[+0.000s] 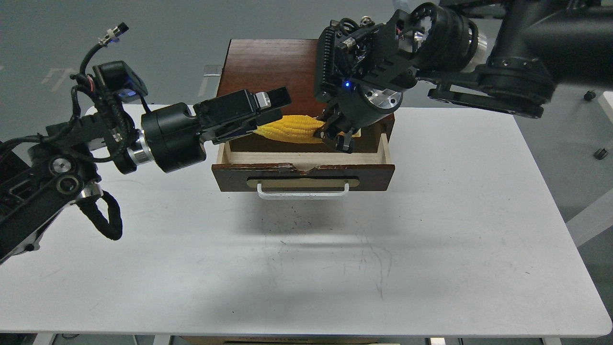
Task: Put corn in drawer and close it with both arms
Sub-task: 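Lower the corn into the open drawer and open the right gripper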
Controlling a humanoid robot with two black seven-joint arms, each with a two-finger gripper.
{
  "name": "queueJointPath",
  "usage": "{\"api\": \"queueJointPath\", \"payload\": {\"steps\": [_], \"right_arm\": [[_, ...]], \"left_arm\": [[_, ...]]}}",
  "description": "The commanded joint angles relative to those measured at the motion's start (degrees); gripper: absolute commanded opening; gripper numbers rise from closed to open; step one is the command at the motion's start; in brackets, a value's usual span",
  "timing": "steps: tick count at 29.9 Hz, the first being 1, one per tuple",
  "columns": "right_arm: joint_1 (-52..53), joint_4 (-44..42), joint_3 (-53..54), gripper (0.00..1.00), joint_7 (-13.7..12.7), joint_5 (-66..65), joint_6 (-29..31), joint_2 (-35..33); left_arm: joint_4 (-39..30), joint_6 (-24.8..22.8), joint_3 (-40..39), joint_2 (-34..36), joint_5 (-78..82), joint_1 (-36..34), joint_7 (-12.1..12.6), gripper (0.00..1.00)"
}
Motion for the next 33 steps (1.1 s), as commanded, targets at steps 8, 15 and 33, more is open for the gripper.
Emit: {"api": "queueJointPath", "payload": {"steps": [8,15,33], "right_arm": [[-1.74,-1.51,0.07,0.18,0.00,0.00,-0.09,0.92],[-2.18,-1.60,0.07,0.38,0.00,0.09,-0.09,1.18],[0.89,0.94,0.68,0.84,0.00,2.10,-0.17,-4.78]], "left_arm": [[0.04,0.00,0.21,1.24,-1.74,0.34,-0.01,0.97],[0.04,0.00,0.39,1.24,-1.74,0.26,-0.01,0.97],[0.04,0.00,0.39,1.24,-1.74,0.26,-0.01,0.97]]}}
